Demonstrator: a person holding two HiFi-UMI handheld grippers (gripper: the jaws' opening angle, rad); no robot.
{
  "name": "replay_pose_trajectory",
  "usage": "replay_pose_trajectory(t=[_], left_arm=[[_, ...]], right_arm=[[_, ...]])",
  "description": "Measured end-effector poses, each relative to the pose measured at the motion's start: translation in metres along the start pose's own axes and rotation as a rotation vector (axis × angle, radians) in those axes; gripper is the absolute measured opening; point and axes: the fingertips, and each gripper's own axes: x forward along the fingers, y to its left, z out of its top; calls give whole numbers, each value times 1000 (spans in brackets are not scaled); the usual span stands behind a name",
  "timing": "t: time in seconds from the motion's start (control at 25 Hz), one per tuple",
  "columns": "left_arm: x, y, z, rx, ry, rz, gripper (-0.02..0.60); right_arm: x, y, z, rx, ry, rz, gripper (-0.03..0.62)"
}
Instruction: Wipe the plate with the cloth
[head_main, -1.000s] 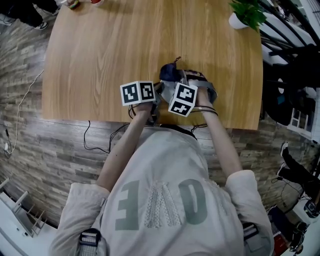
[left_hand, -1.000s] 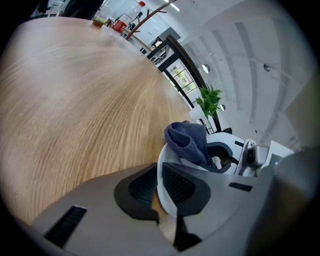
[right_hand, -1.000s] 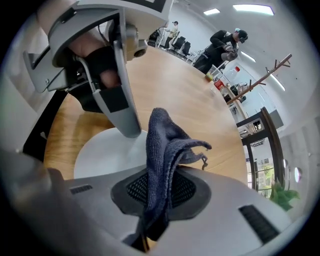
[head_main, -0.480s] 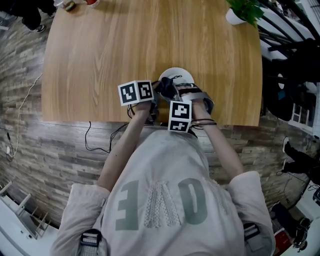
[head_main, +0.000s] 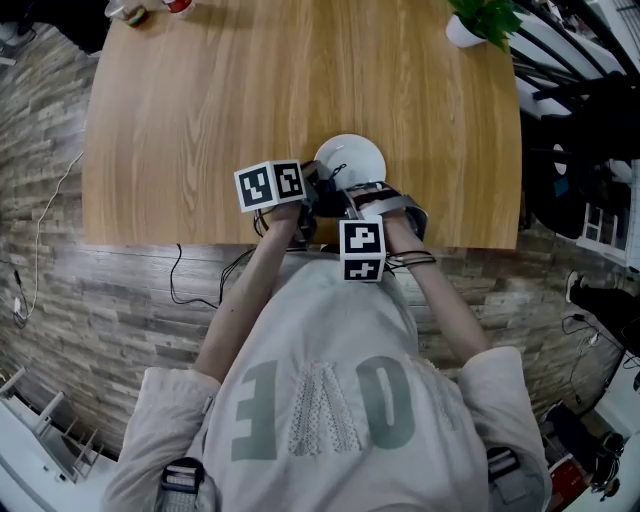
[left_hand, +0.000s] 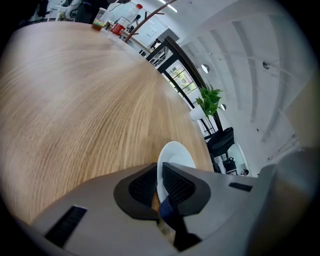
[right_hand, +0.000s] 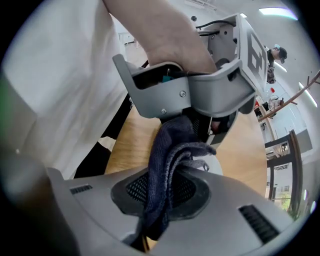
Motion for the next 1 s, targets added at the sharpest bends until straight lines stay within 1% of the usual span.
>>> replay_pose_trajectory(t=[0.08,0.16,0.24,0.32,0.4,0.52,0.6,0.64,0.68,0.72,0.8,0.92,1.0], left_arm=[[-1,-1,-1,21,-13,2,40],[-3,-5,-1,63,-33,-2,40],[-8,-9,2,88,-61,-13,59],[-16,-12,12,64,-109,-33,131],[-28,-12,24,21,-164,-45,170],[-46,-5,37,-13,-227,-43,170],[-62,1,49,-11,-295,-39,164],[-70,5,57,-1,-342,-32,104],[-78,9,64,10,-385,-17,5],[-83,14,69,20,-413,2,5],[-90,20,73,33,-435,26,5],[-96,24,73,46,-440,39,5],[-96,25,68,49,-430,41,5]], right_arm=[[-2,-2,0,24,-16,3,57],[-7,-8,-4,64,-26,-5,57],[-14,-18,-10,102,-27,-25,57],[-20,-30,-19,133,-23,-54,57],[-26,-43,-28,162,-20,-88,57],[-29,-66,-37,201,-14,-141,57],[-28,-85,-36,226,-23,-177,57],[-26,-94,-33,238,-32,-189,57],[-24,-101,-30,246,-41,-197,57],[-21,-107,-26,247,-46,-204,57],[-11,-113,-20,234,-45,-213,57],[6,-115,-13,202,-24,-214,57],[15,-115,-13,186,-2,-213,57]])
